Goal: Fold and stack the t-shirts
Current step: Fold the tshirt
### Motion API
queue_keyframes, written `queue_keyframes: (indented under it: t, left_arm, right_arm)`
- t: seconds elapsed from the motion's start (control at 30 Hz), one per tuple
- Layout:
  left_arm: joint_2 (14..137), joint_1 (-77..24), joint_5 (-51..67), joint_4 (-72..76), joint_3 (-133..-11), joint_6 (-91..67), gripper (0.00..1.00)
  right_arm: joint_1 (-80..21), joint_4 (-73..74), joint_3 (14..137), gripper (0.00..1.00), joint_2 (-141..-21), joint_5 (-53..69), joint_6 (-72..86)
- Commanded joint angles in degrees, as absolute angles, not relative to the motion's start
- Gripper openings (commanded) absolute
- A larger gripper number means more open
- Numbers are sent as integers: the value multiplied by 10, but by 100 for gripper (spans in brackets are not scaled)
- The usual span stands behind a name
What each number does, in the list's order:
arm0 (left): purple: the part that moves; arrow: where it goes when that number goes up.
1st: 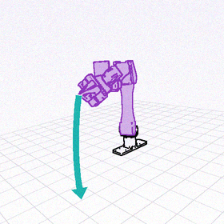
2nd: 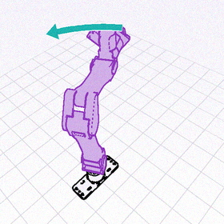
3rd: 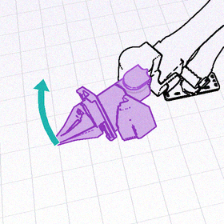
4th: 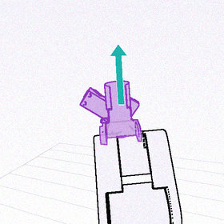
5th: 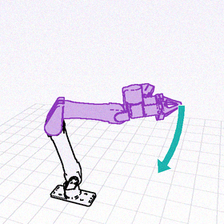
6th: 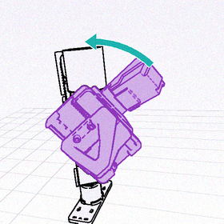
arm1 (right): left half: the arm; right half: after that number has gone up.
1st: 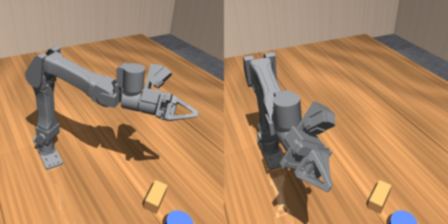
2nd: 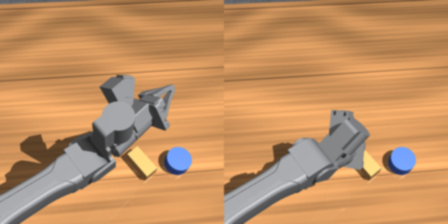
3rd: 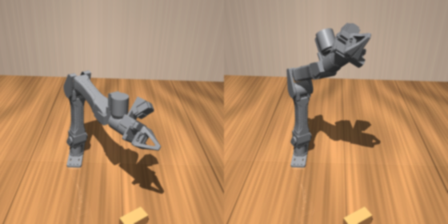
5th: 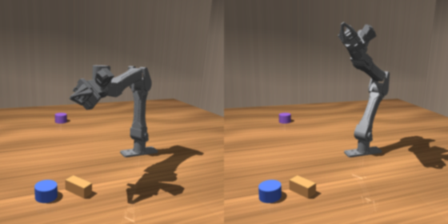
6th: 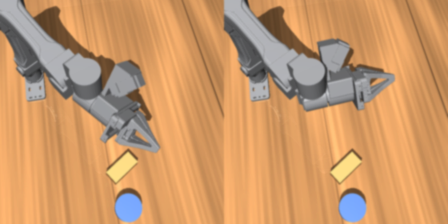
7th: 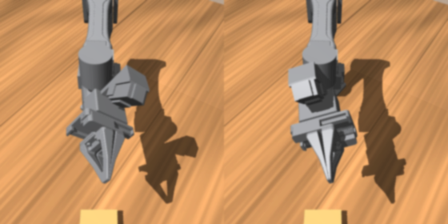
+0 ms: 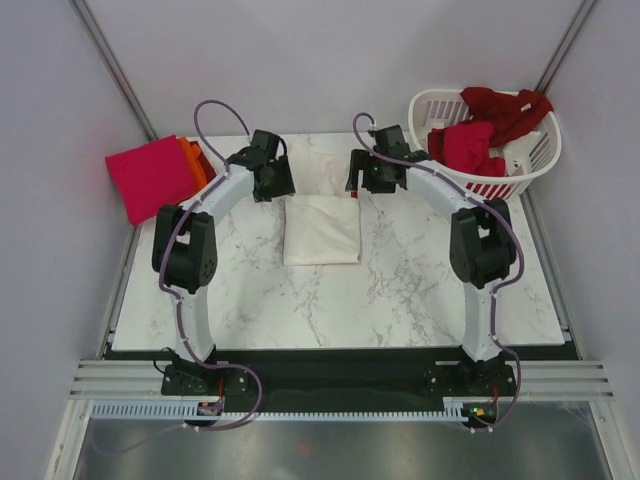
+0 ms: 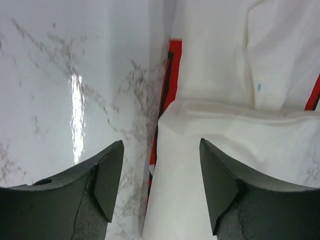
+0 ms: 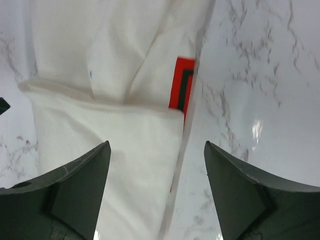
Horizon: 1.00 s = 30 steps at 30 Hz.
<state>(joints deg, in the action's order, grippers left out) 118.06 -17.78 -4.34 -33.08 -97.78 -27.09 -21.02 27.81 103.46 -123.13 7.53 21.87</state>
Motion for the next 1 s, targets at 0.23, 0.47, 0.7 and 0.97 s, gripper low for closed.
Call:
queue_keyframes:
  t: [0.23, 0.47, 0.7, 0.97]
  left_arm:
    - [961, -189, 16, -259, -657, -324, 68]
    - [890, -190, 45, -221, -556, -343, 66]
    - [854, -190, 84, -171, -498, -346, 66]
    - [855, -190, 92, -130, -475, -370, 66]
  right_arm:
    - [-214, 135, 651, 84, -999, 261, 303]
    - [-215, 48, 539, 82, -989, 292, 355]
    - [-215, 4, 509, 70, -1013, 294, 389]
    - [-220, -86, 473, 34, -1032, 302, 419]
